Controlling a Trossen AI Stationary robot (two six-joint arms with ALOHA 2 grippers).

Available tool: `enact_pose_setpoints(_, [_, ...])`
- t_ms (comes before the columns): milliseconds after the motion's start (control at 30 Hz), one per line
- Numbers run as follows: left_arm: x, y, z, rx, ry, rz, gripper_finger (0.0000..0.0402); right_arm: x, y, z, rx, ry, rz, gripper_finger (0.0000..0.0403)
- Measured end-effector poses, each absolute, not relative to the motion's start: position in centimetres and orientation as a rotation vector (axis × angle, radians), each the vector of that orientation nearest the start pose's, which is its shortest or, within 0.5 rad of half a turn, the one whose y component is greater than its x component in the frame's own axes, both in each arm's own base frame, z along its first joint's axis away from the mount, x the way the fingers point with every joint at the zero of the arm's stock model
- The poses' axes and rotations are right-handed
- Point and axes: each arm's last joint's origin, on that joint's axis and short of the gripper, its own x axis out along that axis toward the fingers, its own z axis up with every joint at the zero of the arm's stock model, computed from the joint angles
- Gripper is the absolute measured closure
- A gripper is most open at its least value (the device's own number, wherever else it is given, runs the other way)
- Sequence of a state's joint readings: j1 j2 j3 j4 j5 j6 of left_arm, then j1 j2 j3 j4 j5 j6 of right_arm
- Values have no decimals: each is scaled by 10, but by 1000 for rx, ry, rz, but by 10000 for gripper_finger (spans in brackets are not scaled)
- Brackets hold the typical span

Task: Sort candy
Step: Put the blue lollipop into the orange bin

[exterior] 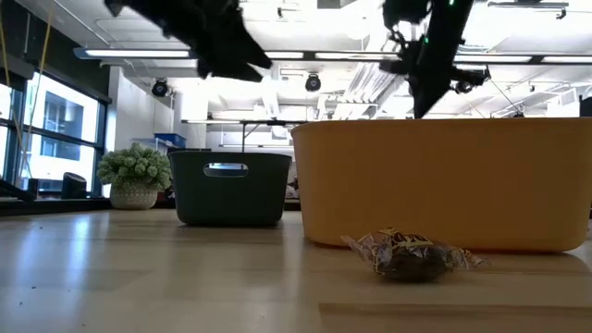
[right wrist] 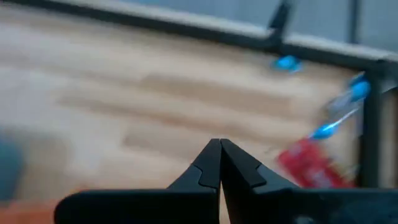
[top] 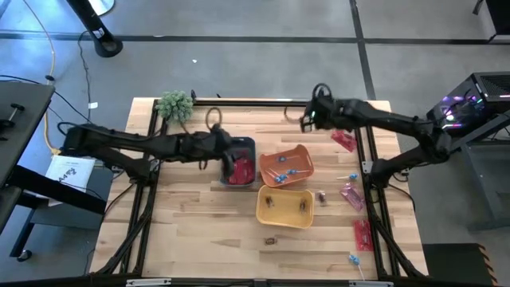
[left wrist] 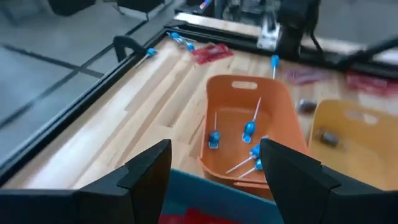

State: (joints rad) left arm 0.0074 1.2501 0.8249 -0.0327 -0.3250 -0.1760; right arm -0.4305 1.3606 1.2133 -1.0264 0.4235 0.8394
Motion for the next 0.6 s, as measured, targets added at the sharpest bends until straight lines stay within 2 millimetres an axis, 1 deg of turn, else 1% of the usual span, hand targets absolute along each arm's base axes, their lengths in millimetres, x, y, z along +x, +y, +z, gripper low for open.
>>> enact_pose_setpoints(100, [259, 11, 261, -145, 414, 387, 163, 207, -153, 296, 671, 835, -1288, 399])
enact_pose_setpoints(167, [254, 12, 257, -179, 428, 409, 163, 196, -178, 294, 679, 831, -1304, 387])
enact_pose_setpoints(233, [253, 12, 255, -211, 440, 438, 163, 188, -203, 290, 697, 824, -1268, 366])
enact_pose_setpoints(333, [250, 13, 251, -261, 468, 490, 163, 182, -236, 278, 744, 784, -1187, 321])
enact_pose_setpoints(400, [249, 13, 248, -306, 480, 520, 163, 180, -255, 267, 745, 760, -1201, 285])
enact_pose_setpoints(467, [247, 13, 246, -359, 499, 544, 163, 176, -273, 252, 784, 757, -1244, 250])
enact_pose_setpoints(533, [244, 13, 242, -407, 533, 569, 163, 169, -286, 234, 874, 773, -1296, 219])
enact_pose_setpoints(600, [241, 11, 238, -445, 571, 584, 163, 162, -295, 214, 971, 821, -1341, 196])
